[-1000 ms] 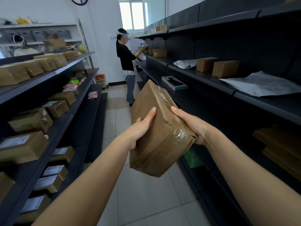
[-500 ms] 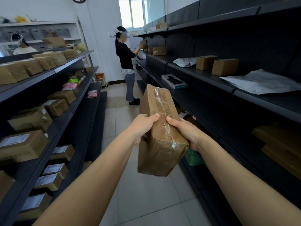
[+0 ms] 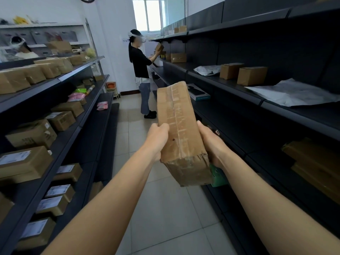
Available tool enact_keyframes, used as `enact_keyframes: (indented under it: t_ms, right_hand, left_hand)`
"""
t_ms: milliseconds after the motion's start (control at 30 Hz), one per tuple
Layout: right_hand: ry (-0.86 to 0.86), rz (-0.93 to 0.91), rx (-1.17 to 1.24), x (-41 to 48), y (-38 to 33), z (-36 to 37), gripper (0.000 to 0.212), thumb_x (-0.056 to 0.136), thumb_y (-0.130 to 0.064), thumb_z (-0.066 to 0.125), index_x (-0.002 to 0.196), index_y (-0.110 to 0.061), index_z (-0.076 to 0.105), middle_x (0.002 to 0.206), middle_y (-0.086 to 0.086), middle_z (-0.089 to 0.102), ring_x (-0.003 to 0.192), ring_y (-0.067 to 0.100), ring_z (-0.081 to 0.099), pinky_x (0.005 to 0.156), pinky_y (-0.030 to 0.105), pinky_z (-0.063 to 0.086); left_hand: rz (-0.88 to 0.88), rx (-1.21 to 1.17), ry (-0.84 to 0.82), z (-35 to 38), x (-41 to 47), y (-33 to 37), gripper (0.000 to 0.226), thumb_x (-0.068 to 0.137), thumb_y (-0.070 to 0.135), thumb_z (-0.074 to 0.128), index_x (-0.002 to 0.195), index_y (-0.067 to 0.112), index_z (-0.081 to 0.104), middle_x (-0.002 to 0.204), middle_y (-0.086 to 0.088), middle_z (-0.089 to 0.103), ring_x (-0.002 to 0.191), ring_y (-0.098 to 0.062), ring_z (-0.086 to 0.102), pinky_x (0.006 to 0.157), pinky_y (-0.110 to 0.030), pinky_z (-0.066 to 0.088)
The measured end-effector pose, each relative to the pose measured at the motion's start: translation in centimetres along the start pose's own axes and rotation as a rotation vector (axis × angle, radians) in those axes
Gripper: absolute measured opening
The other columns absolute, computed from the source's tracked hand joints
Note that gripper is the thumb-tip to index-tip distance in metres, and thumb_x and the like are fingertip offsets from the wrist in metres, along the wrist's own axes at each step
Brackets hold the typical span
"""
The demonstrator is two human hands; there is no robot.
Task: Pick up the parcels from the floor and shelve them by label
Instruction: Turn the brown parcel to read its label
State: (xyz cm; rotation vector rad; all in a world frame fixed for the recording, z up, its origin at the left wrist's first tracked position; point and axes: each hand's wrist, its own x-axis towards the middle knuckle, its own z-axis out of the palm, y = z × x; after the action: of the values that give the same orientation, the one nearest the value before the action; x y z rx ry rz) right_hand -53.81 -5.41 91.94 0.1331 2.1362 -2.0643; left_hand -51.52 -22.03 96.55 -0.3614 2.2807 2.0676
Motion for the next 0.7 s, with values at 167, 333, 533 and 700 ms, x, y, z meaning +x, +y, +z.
enact_keyframes:
  t_ms: [167,333,533,700]
  right_hand:
    - [-0.109,0.183,-0.029,-0.7,-0.4,-0.4,0.124,0.056,-0.097,0.047,0.157,-0.027,0.033,0.152,0.012,0.051,0.135,0.036,0.051,0.116,0.056,0.038]
    - [-0.088,0.087,0.094,-1.4,0.0,-0.4,0.083,0.086,-0.079,0.039,0.143,-0.02,0.054,0.14,0.011,0.063,0.127,0.029,0.06,0.093,0.039,0.053]
    - [-0.157,0.078,0.19,-1.4,0.0,0.0,0.082,0.089,-0.079,0.03,0.146,-0.024,0.052,0.141,0.012,0.063,0.127,0.03,0.061,0.115,0.052,0.041]
    - [-0.125,0.104,0.132,-1.0,-0.4,-0.4,0.087,0.085,-0.083,0.03,0.145,-0.025,0.052,0.139,0.011,0.064,0.127,0.031,0.061,0.114,0.052,0.041]
  left_hand:
    - [-0.009,0.001,0.01,-0.1,-0.5,0.0,0.03,0.096,0.024,0.038,0.125,0.017,0.045,0.101,-0.006,0.061,0.081,-0.018,0.059,0.055,-0.029,0.042]
    - [0.113,0.117,0.044,0.5,-0.4,-0.1,0.045,0.097,0.031,0.039,0.14,0.024,0.029,0.114,-0.002,0.058,0.095,-0.022,0.06,0.082,-0.041,0.052]
    - [0.239,0.136,0.031,0.4,-0.5,0.6,0.045,0.102,0.029,0.039,0.145,0.024,0.028,0.121,0.001,0.053,0.086,-0.008,0.058,0.065,-0.027,0.048]
    - [0.244,0.093,0.029,0.0,-0.6,0.1,0.045,0.103,0.027,0.04,0.146,0.026,0.029,0.123,0.001,0.054,0.093,-0.012,0.059,0.074,-0.03,0.051]
